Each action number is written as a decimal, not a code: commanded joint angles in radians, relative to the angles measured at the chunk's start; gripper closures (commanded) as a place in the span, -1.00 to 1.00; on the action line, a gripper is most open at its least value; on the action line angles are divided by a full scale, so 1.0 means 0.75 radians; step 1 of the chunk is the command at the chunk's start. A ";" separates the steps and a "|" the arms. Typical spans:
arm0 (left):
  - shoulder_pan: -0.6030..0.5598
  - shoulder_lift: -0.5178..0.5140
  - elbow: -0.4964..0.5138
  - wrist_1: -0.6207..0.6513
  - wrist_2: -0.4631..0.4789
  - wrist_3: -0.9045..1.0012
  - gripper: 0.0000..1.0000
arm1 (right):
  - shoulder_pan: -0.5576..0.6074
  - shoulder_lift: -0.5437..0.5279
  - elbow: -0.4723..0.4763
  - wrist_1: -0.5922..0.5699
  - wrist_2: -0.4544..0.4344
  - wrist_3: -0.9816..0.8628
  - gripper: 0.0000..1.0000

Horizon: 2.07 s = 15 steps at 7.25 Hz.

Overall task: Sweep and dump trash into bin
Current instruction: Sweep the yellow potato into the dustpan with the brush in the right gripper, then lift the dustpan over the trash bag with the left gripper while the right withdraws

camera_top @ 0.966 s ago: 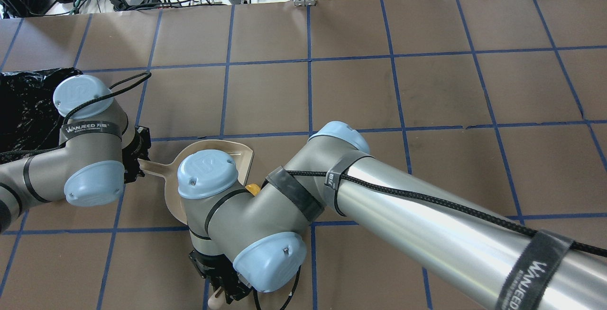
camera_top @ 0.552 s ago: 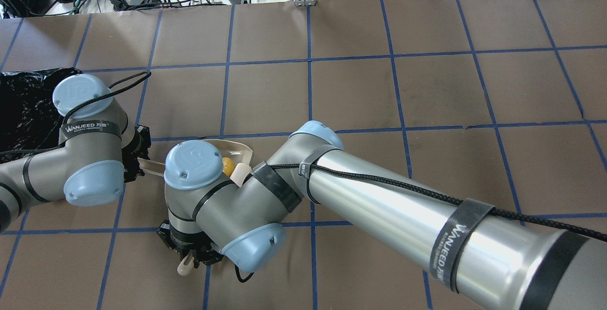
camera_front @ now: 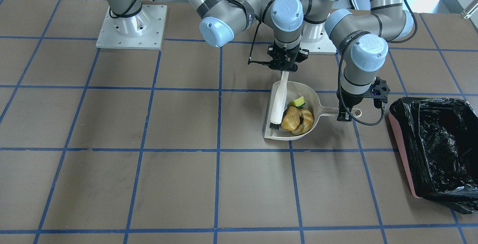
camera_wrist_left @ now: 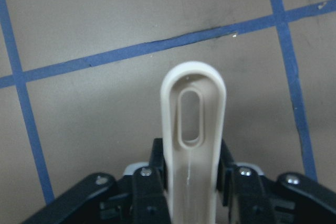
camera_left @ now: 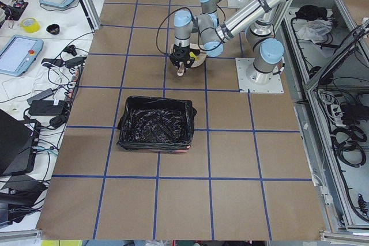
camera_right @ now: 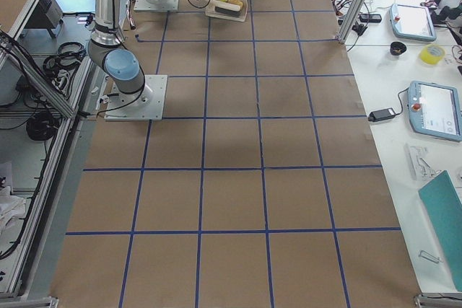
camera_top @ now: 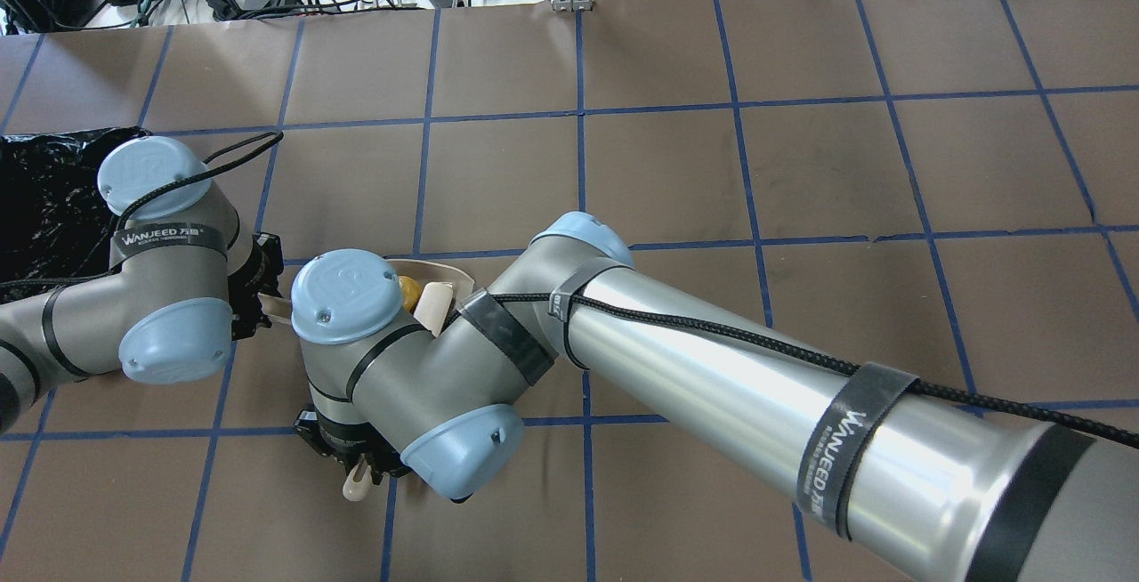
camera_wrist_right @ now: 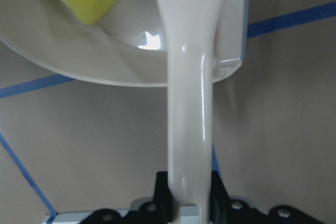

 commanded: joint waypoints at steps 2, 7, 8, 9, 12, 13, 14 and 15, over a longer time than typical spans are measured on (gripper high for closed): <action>0.001 -0.004 0.053 -0.024 -0.010 0.008 1.00 | -0.036 -0.139 -0.001 0.298 -0.185 -0.013 1.00; 0.019 0.000 0.367 -0.489 -0.147 0.002 1.00 | -0.562 -0.307 0.003 0.664 -0.564 -0.753 1.00; 0.021 0.000 0.486 -0.627 -0.170 0.006 1.00 | -0.712 -0.317 0.001 0.737 -0.612 -0.976 1.00; 0.036 -0.002 0.540 -0.640 -0.176 0.000 1.00 | -0.865 -0.326 0.001 0.728 -0.615 -1.128 1.00; 0.166 -0.047 0.718 -0.628 -0.188 0.016 1.00 | -1.403 -0.253 0.005 0.484 -0.798 -1.853 1.00; 0.256 -0.088 0.805 -0.636 -0.192 0.028 1.00 | -1.504 -0.179 0.007 0.389 -0.795 -1.898 1.00; 0.327 -0.127 0.879 -0.636 -0.247 0.075 1.00 | -1.598 -0.144 0.007 0.392 -0.766 -1.911 1.00; 0.405 -0.166 0.939 -0.642 -0.308 0.095 1.00 | -1.609 -0.138 0.013 0.388 -0.738 -1.921 1.00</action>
